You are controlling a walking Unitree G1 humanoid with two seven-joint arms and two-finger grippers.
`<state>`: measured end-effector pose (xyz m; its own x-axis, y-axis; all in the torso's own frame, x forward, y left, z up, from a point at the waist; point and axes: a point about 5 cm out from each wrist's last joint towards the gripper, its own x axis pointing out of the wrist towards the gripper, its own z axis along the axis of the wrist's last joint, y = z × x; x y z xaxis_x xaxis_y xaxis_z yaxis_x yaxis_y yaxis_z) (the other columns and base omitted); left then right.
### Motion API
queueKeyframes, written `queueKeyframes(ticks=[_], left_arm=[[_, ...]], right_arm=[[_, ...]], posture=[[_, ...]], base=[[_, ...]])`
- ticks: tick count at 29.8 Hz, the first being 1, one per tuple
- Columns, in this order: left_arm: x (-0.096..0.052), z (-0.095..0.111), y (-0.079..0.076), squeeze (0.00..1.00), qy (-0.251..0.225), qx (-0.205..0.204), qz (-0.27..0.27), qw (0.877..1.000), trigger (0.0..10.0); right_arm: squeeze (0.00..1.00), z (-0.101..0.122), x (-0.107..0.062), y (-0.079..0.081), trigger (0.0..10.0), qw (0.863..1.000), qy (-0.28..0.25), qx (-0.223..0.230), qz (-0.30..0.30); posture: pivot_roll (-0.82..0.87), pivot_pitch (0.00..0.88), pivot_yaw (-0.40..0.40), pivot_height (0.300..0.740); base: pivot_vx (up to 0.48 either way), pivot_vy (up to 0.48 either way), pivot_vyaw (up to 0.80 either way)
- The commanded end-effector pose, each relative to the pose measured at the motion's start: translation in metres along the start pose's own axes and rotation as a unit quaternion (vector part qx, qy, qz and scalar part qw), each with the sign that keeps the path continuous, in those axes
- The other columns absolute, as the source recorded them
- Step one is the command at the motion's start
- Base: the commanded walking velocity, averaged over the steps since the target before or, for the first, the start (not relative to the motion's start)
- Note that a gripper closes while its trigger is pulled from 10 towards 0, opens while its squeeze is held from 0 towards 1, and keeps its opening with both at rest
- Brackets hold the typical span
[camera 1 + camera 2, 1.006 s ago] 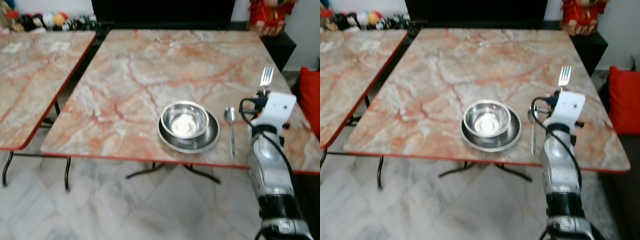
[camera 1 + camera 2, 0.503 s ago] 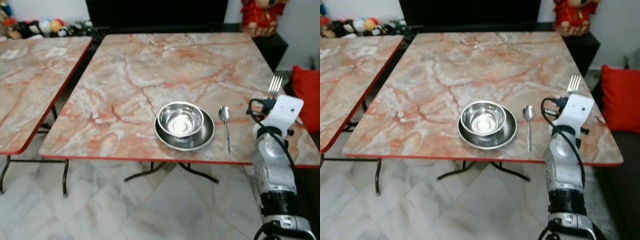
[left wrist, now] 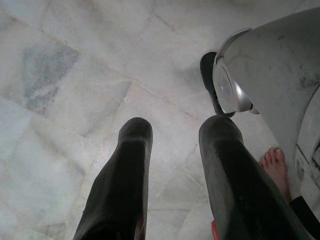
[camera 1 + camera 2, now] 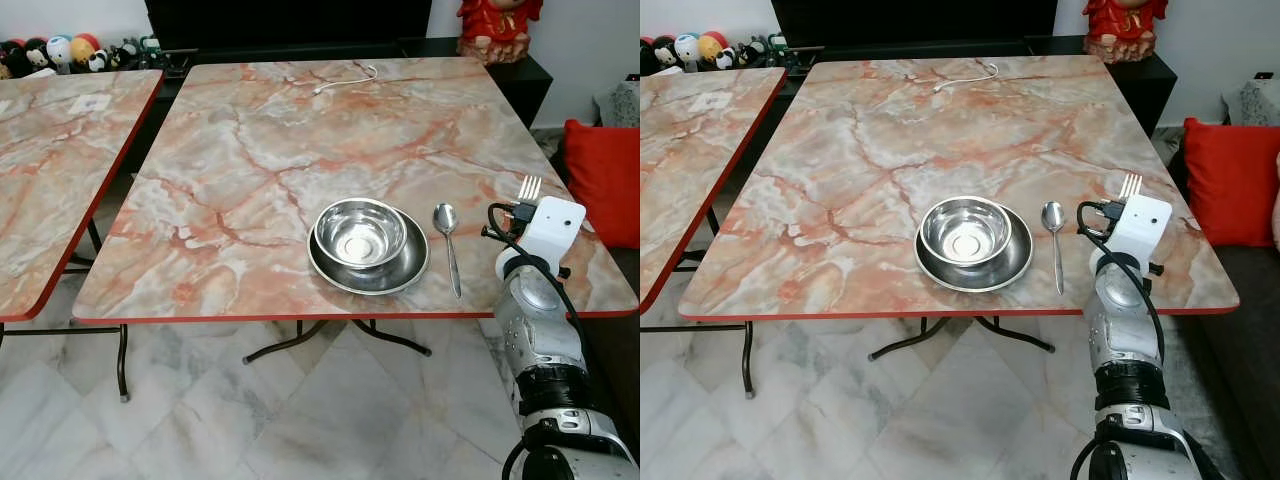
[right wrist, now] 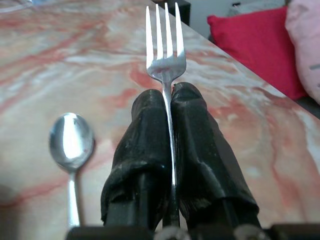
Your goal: Setting the table
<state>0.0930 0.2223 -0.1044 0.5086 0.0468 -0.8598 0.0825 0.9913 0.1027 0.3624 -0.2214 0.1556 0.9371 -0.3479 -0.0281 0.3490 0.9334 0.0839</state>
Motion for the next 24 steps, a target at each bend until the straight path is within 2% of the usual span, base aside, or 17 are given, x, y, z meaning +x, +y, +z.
queueKeyframes(ticks=[1, 6, 16, 24], left_arm=[[-0.0031, -0.0100, 0.0013, 0.00, 0.018, 0.000, -0.001, 1.000, 10.0], [-0.0029, -0.0094, 0.0013, 0.00, 0.018, 0.001, -0.002, 1.000, 10.0], [-0.0025, -0.0086, 0.0005, 0.00, 0.017, 0.000, -0.003, 1.000, 10.0], [-0.0017, -0.0075, 0.0000, 0.00, 0.019, 0.004, -0.002, 1.000, 10.0]], right_arm=[[0.00, 0.0057, -0.0006, 0.0066, 10.0, 1.000, -0.018, 0.011, 0.015], [0.00, 0.0076, -0.0034, 0.0090, 10.0, 0.999, -0.039, 0.010, 0.028], [0.00, 0.0061, -0.0025, 0.0074, 10.0, 0.999, -0.038, 0.006, 0.027], [0.00, 0.0080, -0.0027, 0.0016, 10.0, 0.999, -0.043, 0.007, 0.009]], posture=[[-0.09, 0.112, 0.069, 0.740], [-0.09, 0.113, 0.069, 0.740], [-0.09, 0.114, 0.065, 0.740], [-0.09, 0.118, 0.063, 0.740]], base=[[0.270, 0.000, 0.00], [0.283, 0.000, 0.00], [0.331, 0.000, 0.00], [0.000, 0.000, 0.00]])
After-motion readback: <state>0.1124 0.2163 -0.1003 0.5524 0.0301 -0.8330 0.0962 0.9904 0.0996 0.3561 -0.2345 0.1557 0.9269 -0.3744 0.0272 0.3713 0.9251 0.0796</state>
